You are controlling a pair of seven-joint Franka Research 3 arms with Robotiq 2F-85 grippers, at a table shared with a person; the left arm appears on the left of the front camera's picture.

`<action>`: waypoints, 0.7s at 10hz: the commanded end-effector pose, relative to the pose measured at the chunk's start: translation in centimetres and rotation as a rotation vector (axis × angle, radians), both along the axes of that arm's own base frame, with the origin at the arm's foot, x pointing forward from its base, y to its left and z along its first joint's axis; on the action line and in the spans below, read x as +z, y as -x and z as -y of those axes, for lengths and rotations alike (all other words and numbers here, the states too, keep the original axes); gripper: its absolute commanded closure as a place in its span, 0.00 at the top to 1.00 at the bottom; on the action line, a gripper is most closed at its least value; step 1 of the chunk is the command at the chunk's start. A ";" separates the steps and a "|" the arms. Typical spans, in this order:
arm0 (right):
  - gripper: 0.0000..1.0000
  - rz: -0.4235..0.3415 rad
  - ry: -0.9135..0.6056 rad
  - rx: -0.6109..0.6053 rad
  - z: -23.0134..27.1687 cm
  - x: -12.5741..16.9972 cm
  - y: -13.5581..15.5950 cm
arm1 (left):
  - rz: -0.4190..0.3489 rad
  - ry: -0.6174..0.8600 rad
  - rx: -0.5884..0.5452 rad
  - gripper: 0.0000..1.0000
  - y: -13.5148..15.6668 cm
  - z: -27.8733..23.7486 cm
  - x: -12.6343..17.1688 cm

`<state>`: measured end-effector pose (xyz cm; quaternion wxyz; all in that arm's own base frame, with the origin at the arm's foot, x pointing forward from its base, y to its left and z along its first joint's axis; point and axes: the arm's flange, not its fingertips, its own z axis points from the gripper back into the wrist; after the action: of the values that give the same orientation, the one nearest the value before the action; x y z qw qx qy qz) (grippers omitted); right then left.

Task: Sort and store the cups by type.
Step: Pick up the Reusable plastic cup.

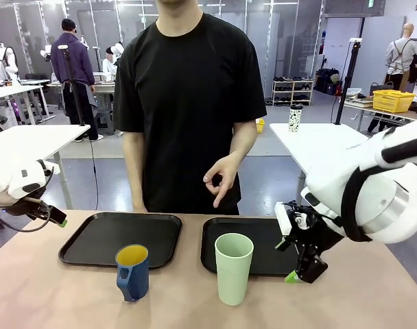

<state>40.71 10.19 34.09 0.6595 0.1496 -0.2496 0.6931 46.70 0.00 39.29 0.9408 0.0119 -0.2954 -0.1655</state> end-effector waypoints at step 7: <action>1.00 -0.044 -0.498 0.044 2.4 -8.6 -0.2 | 0.002 -0.010 -0.003 1.00 0.0 -0.1 0.0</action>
<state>40.03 7.28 26.53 0.6039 0.3217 -0.3711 0.6278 46.70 0.00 39.29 0.9408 0.0119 -0.2954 -0.1655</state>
